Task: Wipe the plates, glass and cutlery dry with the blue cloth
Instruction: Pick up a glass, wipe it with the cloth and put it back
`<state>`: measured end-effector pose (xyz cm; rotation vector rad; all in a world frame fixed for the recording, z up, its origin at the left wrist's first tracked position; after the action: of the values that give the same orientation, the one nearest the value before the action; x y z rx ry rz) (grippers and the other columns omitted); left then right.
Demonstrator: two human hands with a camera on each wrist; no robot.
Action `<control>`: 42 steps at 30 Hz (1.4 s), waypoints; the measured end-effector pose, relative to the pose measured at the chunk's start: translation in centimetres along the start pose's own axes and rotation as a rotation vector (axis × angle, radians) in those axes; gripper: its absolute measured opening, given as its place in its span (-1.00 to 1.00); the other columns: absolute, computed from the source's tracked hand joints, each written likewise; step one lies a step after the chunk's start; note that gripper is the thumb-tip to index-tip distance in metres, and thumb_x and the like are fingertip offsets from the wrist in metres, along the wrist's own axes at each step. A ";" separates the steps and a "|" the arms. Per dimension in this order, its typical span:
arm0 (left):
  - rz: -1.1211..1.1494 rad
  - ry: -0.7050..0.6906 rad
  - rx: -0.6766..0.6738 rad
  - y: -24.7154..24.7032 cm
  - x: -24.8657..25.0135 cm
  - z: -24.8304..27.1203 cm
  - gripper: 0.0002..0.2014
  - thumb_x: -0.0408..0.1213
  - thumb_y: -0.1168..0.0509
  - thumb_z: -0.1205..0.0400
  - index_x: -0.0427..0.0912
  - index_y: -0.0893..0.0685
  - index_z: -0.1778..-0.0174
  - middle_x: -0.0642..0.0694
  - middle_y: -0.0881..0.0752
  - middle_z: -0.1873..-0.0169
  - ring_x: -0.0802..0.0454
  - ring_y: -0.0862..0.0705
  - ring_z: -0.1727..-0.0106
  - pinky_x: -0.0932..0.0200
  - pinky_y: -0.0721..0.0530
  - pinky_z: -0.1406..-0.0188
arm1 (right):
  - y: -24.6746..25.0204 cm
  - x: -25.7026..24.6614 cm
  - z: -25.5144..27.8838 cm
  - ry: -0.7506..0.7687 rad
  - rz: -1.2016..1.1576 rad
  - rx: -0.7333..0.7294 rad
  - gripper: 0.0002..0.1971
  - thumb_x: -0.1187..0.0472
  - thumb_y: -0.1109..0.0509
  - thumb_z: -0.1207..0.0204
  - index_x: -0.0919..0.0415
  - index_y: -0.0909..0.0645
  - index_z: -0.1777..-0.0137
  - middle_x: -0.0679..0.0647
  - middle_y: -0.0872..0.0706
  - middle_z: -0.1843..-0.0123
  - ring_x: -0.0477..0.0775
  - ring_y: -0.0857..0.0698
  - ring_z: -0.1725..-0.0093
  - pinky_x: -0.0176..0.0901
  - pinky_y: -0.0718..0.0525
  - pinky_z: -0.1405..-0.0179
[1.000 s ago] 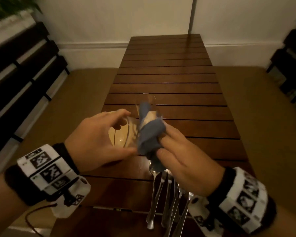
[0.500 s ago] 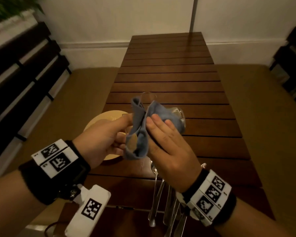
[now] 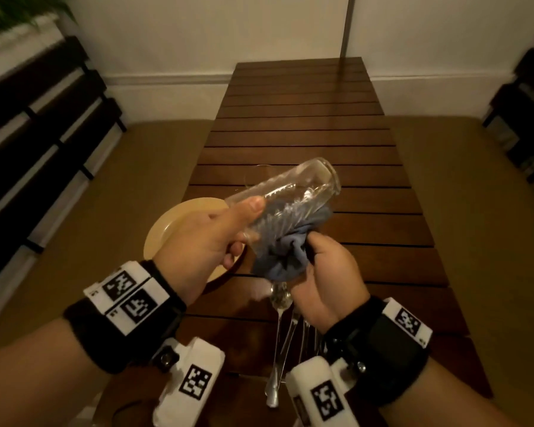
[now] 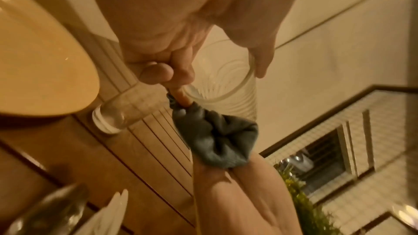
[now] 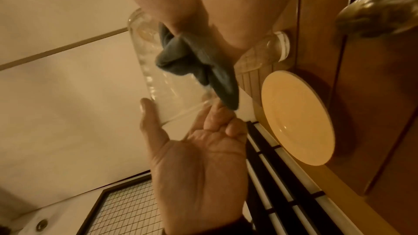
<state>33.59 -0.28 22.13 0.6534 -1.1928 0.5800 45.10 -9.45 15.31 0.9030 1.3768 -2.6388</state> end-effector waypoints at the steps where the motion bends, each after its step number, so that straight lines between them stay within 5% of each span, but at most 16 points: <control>1: -0.079 -0.032 0.017 0.2 0.2 -0.1 -0.27 0.47 -0.42 -0.33 -0.11 -0.80 -0.11 -0.18 -0.66 0.28 -0.12 -0.50 0.31 -0.05 -0.48 0.29 | 0.0 0.0 0.5 -0.060 -0.055 -0.022 -0.69 0.44 -0.01 -0.73 0.47 -0.60 0.05 0.29 -0.77 0.21 0.14 -0.79 0.16 0.00 -0.74 -0.14; 4: -0.265 -0.085 -0.006 0.8 0.5 0.0 -0.41 0.48 -0.40 -0.34 0.11 -0.83 -0.05 0.01 -0.67 0.41 -0.01 -0.57 0.35 -0.02 -0.53 0.26 | 0.4 -0.8 2.4 -0.218 -0.219 -0.158 -0.68 0.28 -0.12 -0.59 0.43 -0.62 -0.16 0.32 -0.81 0.08 0.18 -0.84 0.15 0.07 -0.82 0.08; 7: -0.401 -0.129 -0.054 1.2 1.0 0.6 -0.68 0.15 -0.40 -0.50 0.14 -0.78 -0.10 0.33 -0.69 0.56 0.39 -0.64 0.48 0.53 -0.50 0.38 | 1.2 -2.9 3.0 -0.176 -0.255 -0.140 -0.58 0.17 -0.04 -0.71 0.35 -0.51 -0.42 0.35 -0.79 0.02 0.15 -0.84 0.30 0.04 -0.83 0.26; 9: -0.427 -0.126 -0.094 1.5 1.3 1.0 -0.71 0.03 -0.40 -0.51 0.08 -0.76 -0.12 0.40 -0.69 0.57 0.45 -0.65 0.48 0.62 -0.46 0.47 | 1.9 -3.0 2.7 -0.168 -0.240 -0.125 -0.58 0.15 0.01 -0.75 0.34 -0.49 -0.44 0.32 -0.81 0.14 0.12 -0.83 0.33 0.00 -0.83 0.26; 13: -0.456 -0.139 -0.135 1.9 1.5 1.0 -0.66 0.19 -0.41 -0.45 0.18 -0.80 -0.09 0.20 -0.77 0.48 0.19 -0.65 0.51 0.40 -0.53 0.43 | 3.0 -0.7 2.6 -0.197 -0.140 -0.079 -0.62 0.22 -0.05 -0.67 0.32 -0.59 -0.32 0.40 -0.76 -0.13 0.34 -0.74 -0.17 0.29 -0.51 -0.46; 15: -0.482 -0.141 -0.139 2.4 1.4 1.1 -0.59 0.37 -0.42 -0.39 0.34 -0.79 -0.09 -0.03 -0.83 0.32 -0.31 -0.62 0.40 0.09 -0.53 0.39 | 3.1 -1.7 2.7 -0.147 -0.138 -0.083 -0.61 0.17 -0.17 -0.54 0.34 -0.70 -0.19 0.37 -0.78 -0.12 0.32 -0.72 -0.14 0.24 -0.52 -0.44; 16: -0.484 -0.148 -0.136 2.8 1.5 1.0 -0.59 0.39 -0.42 -0.37 0.37 -0.78 -0.08 -0.04 -0.86 0.23 -0.33 -0.65 0.34 0.07 -0.56 0.35 | 3.1 -2.8 2.7 -0.093 -0.089 -0.095 -0.59 0.10 -0.21 -0.52 0.31 -0.72 -0.19 0.36 -0.78 -0.15 0.31 -0.73 -0.15 0.23 -0.59 -0.37; 19: -0.506 -0.170 -0.139 3.7 1.8 1.2 -0.60 0.28 -0.52 -0.36 0.26 -0.77 -0.07 0.16 -0.88 0.13 0.21 -0.81 0.21 0.14 -0.75 0.06 | 3.8 -4.8 2.5 0.046 0.201 -0.084 -0.54 0.04 -0.48 -0.42 0.32 -0.62 -0.24 0.40 -0.69 -0.20 0.36 -0.68 -0.14 0.19 -0.64 -0.17; 21: -0.585 -0.179 -0.137 3.8 1.8 0.9 -0.53 0.31 -0.53 -0.32 0.22 -0.76 -0.09 0.13 -0.88 0.11 0.16 -0.84 0.09 -0.13 -0.78 -0.08 | 3.9 -4.5 2.5 0.077 0.353 -0.056 -0.75 0.20 -0.34 -0.62 0.34 -0.61 -0.20 0.47 -0.65 -0.12 0.36 -0.63 -0.06 0.21 -0.59 -0.14; 23: -0.677 -0.183 -0.125 3.2 1.8 0.6 -0.41 0.45 -0.47 -0.24 0.21 -0.73 -0.10 0.11 -0.87 0.12 0.15 -0.83 0.11 -0.18 -0.79 -0.04 | 3.9 -4.2 2.8 0.115 0.475 -0.036 -0.78 0.26 -0.19 -0.71 0.29 -0.65 -0.18 0.46 -0.70 -0.10 0.31 -0.63 -0.04 0.15 -0.62 -0.10; 25: -0.788 -0.199 -0.101 2.1 2.4 0.2 -0.31 0.55 -0.39 -0.19 0.19 -0.68 -0.11 0.14 -0.84 0.14 0.22 -0.79 0.16 -0.04 -0.80 0.08 | 4.0 -4.9 3.1 0.122 0.490 -0.036 -0.77 0.27 -0.17 -0.71 0.27 -0.66 -0.18 0.38 -0.74 -0.07 0.29 -0.64 -0.02 0.09 -0.62 -0.06; 29: -0.991 -0.298 -0.077 -0.7 5.3 -1.4 -0.50 0.42 -0.43 -0.31 0.24 -0.51 0.00 0.30 -0.66 0.17 0.35 -0.65 0.16 0.39 -0.52 0.31 | 7.1 -7.8 3.9 0.201 0.412 0.054 -0.69 0.29 -0.24 -0.69 0.49 -0.55 -0.32 0.34 -0.75 -0.11 0.14 -0.77 0.00 -0.09 -0.80 0.04; 32: -1.140 -0.340 -0.087 -3.0 6.9 -4.9 -0.37 0.41 -0.46 -0.28 0.10 -0.59 -0.12 0.22 -0.67 0.15 0.25 -0.66 0.15 0.31 -0.57 0.32 | 9.9 -9.1 5.4 0.195 0.378 0.090 -0.69 0.19 -0.28 -0.66 0.42 -0.63 -0.23 0.44 -0.67 -0.30 0.31 -0.70 -0.22 0.23 -0.64 -0.31; 36: -1.445 -0.321 -0.100 -7.3 8.3 -9.3 -0.27 0.42 -0.44 -0.26 -0.03 -0.55 -0.17 0.05 -0.59 0.20 0.00 -0.62 0.21 0.08 -0.59 0.35 | 13.1 -10.0 7.2 0.155 0.276 0.083 -0.27 -0.10 -0.79 0.21 0.20 -0.83 -0.03 0.35 -0.73 -0.26 0.37 -0.64 -0.37 0.32 -0.50 -0.46; 39: -1.569 -0.299 -0.144 -10.0 7.8 -11.6 -0.37 0.37 -0.44 -0.29 -0.06 -0.62 -0.04 0.03 -0.62 0.29 0.02 -0.63 0.33 0.15 -0.59 0.45 | 15.3 -10.8 8.4 0.157 0.176 0.123 -0.18 -0.07 -0.82 0.40 0.21 -0.84 0.01 0.35 -0.75 -0.20 0.38 -0.63 -0.37 0.41 -0.38 -0.52; 42: -1.645 -0.239 -0.253 -12.1 6.1 -13.3 -0.58 0.25 -0.40 -0.42 -0.05 -0.72 0.10 -0.01 -0.71 0.34 -0.04 -0.71 0.33 0.10 -0.74 0.36 | 17.3 -11.3 9.2 0.132 0.015 0.183 0.07 0.04 -0.85 0.48 0.19 -0.74 -0.25 0.36 -0.72 -0.29 0.30 -0.63 -0.40 0.44 -0.37 -0.49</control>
<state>52.43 1.55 23.11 1.2208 -0.5738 -1.0289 54.95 -29.59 12.26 1.1205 1.1595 -2.7745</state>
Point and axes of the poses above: each hand's wrist, its own z-axis away from the middle knuckle, its own y-axis out of the back of the hand, x = y × z, the point moved 2 cm from there along -z, towards the middle knuckle
